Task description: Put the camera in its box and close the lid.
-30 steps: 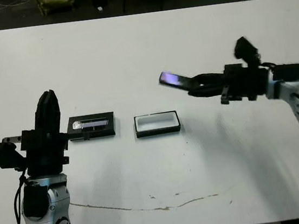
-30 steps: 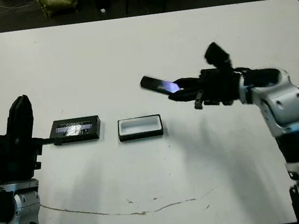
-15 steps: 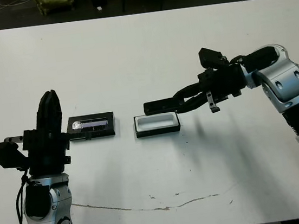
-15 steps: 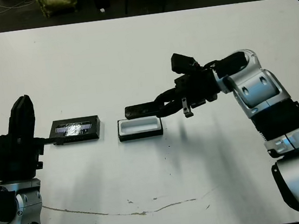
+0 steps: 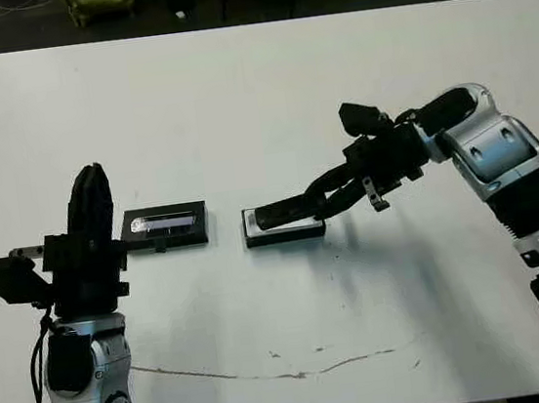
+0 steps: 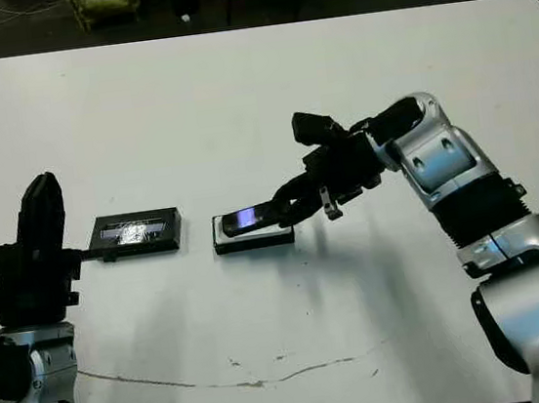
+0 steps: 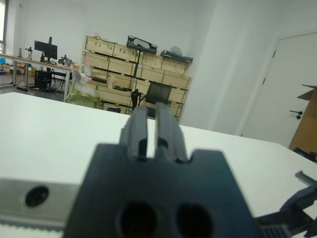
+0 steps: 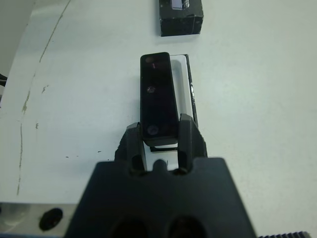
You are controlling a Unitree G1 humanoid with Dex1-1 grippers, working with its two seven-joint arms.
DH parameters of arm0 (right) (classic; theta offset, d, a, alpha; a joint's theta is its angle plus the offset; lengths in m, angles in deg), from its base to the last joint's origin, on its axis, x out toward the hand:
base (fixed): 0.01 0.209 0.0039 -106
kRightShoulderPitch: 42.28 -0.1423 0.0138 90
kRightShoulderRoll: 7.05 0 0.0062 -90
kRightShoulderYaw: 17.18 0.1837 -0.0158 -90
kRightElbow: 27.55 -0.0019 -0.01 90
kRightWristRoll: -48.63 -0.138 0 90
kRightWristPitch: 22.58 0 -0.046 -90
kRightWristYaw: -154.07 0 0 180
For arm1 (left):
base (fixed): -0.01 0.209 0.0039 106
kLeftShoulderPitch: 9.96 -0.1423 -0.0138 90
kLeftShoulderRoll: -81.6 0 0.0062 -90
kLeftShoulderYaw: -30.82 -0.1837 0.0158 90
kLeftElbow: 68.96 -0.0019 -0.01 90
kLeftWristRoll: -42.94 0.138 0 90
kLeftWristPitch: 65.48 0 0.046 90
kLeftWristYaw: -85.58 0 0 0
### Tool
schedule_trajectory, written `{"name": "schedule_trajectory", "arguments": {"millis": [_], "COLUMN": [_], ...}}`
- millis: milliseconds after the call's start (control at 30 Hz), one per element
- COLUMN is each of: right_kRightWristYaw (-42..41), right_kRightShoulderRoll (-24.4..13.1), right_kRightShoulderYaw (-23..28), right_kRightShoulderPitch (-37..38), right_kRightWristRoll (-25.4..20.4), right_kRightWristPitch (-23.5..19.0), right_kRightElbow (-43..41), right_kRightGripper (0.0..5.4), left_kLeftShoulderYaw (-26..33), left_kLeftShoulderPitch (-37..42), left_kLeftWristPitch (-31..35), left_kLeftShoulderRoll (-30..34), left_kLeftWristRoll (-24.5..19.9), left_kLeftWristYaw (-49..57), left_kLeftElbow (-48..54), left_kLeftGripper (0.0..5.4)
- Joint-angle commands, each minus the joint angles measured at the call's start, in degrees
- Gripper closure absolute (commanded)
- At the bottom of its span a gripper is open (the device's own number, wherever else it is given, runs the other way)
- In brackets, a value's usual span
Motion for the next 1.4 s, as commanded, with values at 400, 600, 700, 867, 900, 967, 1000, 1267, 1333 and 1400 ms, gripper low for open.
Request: {"name": "schedule_trajectory", "arguments": {"millis": [400, 600, 700, 867, 900, 967, 1000, 1267, 1333, 1400], "right_kRightWristYaw": [0.93, 1.66, 1.39, 1.20, 1.18, 1.37, 1.41, 0.56, 0.13, -0.19], "right_kRightShoulderRoll": [1.39, 1.18, 1.24, 1.60, 1.70, 1.86, 1.92, 2.83, 2.97, 3.04], "right_kRightShoulderYaw": [0.11, 0.25, 0.18, 0.01, -0.04, -0.37, -0.48, -0.76, -1.01, -1.26], "right_kRightShoulderPitch": [-1.52, -1.30, -1.43, -1.07, -0.96, -0.78, -0.71, -0.39, -0.43, -0.37], "right_kRightWristRoll": [2.08, 2.49, 2.58, 2.50, 2.57, 3.02, 3.22, 3.96, 4.08, 4.20], "right_kRightWristPitch": [-0.55, 0.30, 0.57, 0.32, 0.99, 1.97, 2.48, 4.25, 4.19, 4.44], "right_kRightElbow": [2.48, 2.00, 2.60, 3.42, 3.68, 4.11, 4.33, 6.41, 6.76, 6.88], "right_kRightGripper": [5.31, 5.31, 5.31, 5.31, 5.31, 5.31, 5.31, 5.31, 5.31, 5.31], "left_kLeftShoulderYaw": [0.21, -0.02, 0.04, -0.07, -0.07, -0.02, -0.02, 0.01, -0.05, -0.02], "left_kLeftShoulderPitch": [-0.91, -0.99, -0.91, -1.01, -1.03, -1.02, -1.02, -1.08, -1.08, -1.04], "left_kLeftWristPitch": [-0.43, -0.54, -0.64, -0.97, -0.85, -0.78, -0.81, -0.74, -0.77, -0.78], "left_kLeftShoulderRoll": [0.08, 0.07, 0.13, 0.13, 0.05, 0.08, 0.08, 0.13, 0.09, 0.06], "left_kLeftWristRoll": [0.38, 0.45, 0.22, 1.24, 1.08, 0.91, 0.97, 0.85, 0.77, 0.41], "left_kLeftWristYaw": [0.11, 0.19, 0.01, 0.36, 0.40, 0.30, 0.32, 0.35, 0.28, 0.12], "left_kLeftElbow": [-1.00, -0.91, -1.06, -1.01, -0.97, -1.01, -1.03, -1.02, -0.95, -0.99], "left_kLeftGripper": [5.40, 5.40, 5.40, 5.40, 5.40, 5.40, 5.40, 5.40, 5.40, 5.40]}}
